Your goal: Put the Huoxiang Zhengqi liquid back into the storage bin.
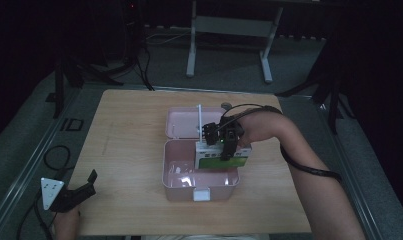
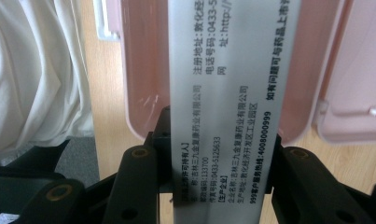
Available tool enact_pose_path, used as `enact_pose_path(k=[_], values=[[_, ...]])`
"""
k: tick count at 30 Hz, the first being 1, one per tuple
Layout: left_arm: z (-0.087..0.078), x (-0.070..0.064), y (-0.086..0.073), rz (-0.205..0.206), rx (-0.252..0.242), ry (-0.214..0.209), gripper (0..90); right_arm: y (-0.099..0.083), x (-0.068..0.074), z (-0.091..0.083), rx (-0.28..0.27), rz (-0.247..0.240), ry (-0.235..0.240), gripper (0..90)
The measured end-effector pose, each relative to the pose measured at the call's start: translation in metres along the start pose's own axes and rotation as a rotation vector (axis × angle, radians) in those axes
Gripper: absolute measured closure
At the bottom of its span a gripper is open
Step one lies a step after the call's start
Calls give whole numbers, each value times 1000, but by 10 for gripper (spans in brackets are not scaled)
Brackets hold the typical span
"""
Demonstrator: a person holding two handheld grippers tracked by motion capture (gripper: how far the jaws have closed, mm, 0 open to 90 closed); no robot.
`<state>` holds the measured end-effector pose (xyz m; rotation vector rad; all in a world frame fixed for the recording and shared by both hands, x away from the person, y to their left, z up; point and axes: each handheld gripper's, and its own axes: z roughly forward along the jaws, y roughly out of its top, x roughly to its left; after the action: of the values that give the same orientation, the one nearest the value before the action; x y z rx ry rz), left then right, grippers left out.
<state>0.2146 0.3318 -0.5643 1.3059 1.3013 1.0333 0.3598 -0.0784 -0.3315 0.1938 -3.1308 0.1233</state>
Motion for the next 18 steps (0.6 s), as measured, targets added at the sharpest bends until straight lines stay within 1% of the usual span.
enact_pose_path(k=[5, 11, 15, 18], values=[[0, 0, 0, -1, 0, -2, 2, 11, 0, 8, 3, -19, 6, 634], [0, 0, 0, 0, -1, -3, 2, 23, -3, 19, -11, -17, 29, 634], [0, 0, 0, -1, -1, -4, 2, 30, -4, 30, -9, -27, 41, 634], [0, 0, 0, 1, 0, -4, 2, 32, -6, 42, -3, -17, 42, 634]])
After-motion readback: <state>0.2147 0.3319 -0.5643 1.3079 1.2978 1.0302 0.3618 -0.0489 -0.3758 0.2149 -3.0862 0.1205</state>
